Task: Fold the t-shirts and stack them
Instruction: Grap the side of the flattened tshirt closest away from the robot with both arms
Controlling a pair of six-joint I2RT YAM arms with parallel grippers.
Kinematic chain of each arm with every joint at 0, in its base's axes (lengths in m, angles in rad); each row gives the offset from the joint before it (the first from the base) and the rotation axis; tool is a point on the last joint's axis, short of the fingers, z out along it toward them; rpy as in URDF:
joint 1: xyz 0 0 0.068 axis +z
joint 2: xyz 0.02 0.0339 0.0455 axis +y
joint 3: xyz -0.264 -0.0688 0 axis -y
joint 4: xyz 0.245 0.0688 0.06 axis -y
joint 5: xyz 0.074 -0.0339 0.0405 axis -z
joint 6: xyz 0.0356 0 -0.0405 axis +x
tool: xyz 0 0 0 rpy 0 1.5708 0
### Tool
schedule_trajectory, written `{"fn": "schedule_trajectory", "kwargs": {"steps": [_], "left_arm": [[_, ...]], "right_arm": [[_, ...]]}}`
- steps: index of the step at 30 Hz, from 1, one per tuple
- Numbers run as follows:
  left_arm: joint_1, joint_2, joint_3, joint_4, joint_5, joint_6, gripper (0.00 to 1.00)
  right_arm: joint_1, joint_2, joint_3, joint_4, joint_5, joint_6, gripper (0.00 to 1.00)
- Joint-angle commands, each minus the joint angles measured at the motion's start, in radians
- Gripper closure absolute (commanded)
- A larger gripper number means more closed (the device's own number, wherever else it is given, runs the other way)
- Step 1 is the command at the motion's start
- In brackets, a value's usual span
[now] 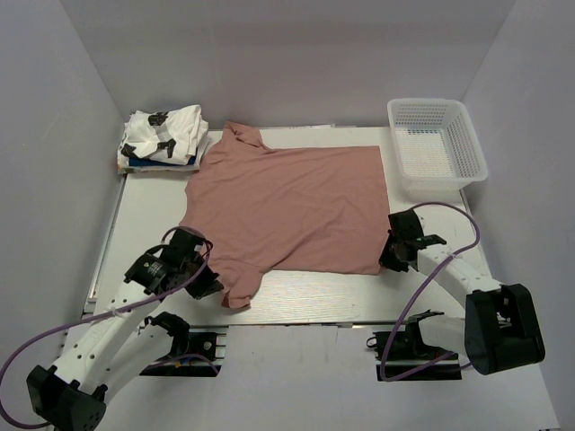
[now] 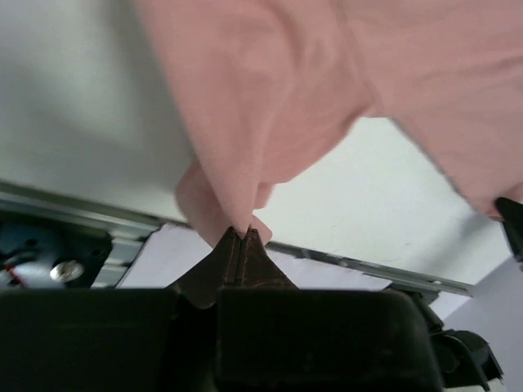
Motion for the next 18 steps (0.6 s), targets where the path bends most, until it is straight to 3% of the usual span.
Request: {"fn": "schedule_trajectory", "kwargs": {"steps": [1,3,11,18], "left_arm": [[-0.003,0.015,0.007,0.155,0.013,0.022,1.00],[0.008,0.043,0.047,0.184,0.013,0.067,1.00],[0.017,0.187,0.243,0.263,-0.281,0.099,1.00],[0.048,0.413,0.341,0.444,-0.333,0.185,1.00]], "right_arm": [[-0.006,0.008,0.070,-0.032,-0.032,-0.013,0.91],[-0.011,0.021,0.106,-0.041,-0.035,-0.026,1.00],[-0.026,0.092,0.285,-0.064,-0.029,-0.061,1.00],[-0.046,0.225,0.446,-0.089,-0.052,-0.086,1.00]]}}
